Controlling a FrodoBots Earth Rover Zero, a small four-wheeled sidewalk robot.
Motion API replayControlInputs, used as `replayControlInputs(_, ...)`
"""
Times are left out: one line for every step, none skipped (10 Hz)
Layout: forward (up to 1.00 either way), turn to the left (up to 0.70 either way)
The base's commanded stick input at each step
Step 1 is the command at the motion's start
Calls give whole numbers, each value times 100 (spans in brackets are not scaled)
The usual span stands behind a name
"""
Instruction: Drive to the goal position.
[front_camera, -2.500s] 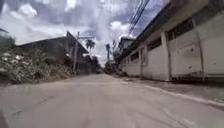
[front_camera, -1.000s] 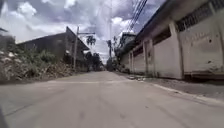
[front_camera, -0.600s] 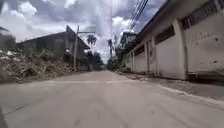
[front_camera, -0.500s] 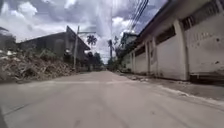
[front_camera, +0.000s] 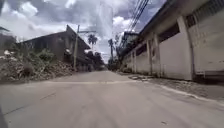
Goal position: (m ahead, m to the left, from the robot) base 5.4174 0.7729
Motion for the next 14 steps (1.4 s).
replayControlInputs(50,0)
replayControlInputs(50,0)
replayControlInputs(50,0)
replayControlInputs(50,0)
replayControlInputs(50,0)
replayControlInputs(50,0)
replayControlInputs(50,0)
replayControlInputs(50,0)
replayControlInputs(50,0)
replayControlInputs(50,0)
replayControlInputs(50,0)
replayControlInputs(50,0)
replayControlInputs(50,-10)
replayControlInputs(50,-32)
